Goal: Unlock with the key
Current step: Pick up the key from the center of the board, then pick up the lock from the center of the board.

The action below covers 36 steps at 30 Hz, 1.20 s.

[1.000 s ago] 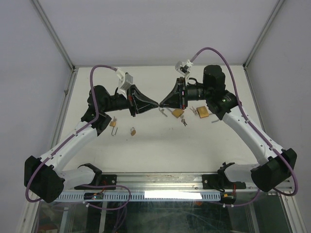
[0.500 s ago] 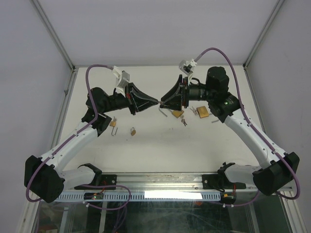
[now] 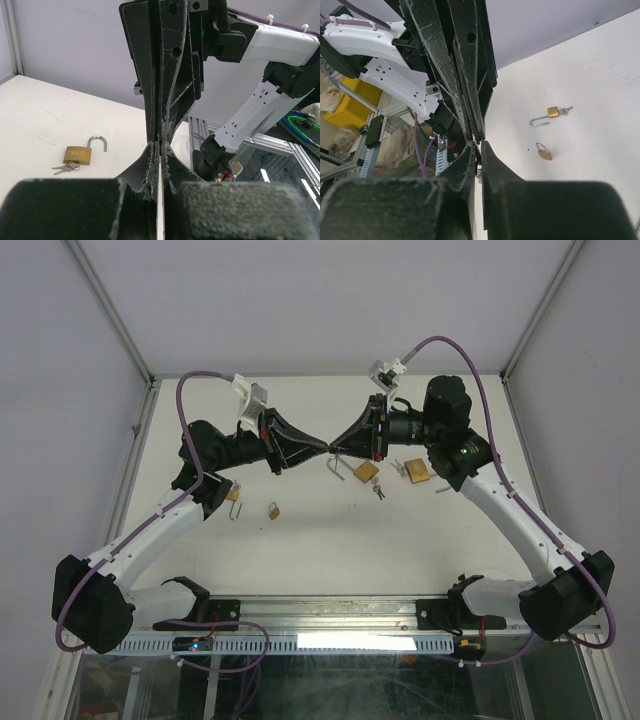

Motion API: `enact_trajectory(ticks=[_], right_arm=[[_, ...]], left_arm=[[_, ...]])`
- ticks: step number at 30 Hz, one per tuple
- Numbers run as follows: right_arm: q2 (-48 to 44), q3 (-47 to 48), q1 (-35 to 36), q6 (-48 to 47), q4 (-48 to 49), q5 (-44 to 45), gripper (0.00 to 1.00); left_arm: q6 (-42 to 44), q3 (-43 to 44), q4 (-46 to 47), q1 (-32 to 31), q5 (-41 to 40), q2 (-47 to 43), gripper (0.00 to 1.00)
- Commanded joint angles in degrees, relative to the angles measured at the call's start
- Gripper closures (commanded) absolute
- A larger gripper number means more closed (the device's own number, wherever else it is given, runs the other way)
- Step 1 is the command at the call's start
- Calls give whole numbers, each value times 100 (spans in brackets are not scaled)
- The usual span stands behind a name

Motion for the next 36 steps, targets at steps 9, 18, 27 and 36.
enact_trajectory(ticks=[9, 18, 27, 36], right_arm=[[-98, 188, 2, -133, -28, -16, 100], [-196, 614, -198, -994, -1841, 279, 100], [-326, 504, -258, -1280, -2585, 961, 100], [-423, 233, -260, -1165, -2350, 955, 100]], left_arm=[[-199, -56, 277, -43, -168, -47, 100], [303, -79, -529, 687, 611, -172, 1], [5108, 2041, -7093, 1264, -1260, 969, 1], [5451, 1389, -7578, 167, -3474, 1447, 1]])
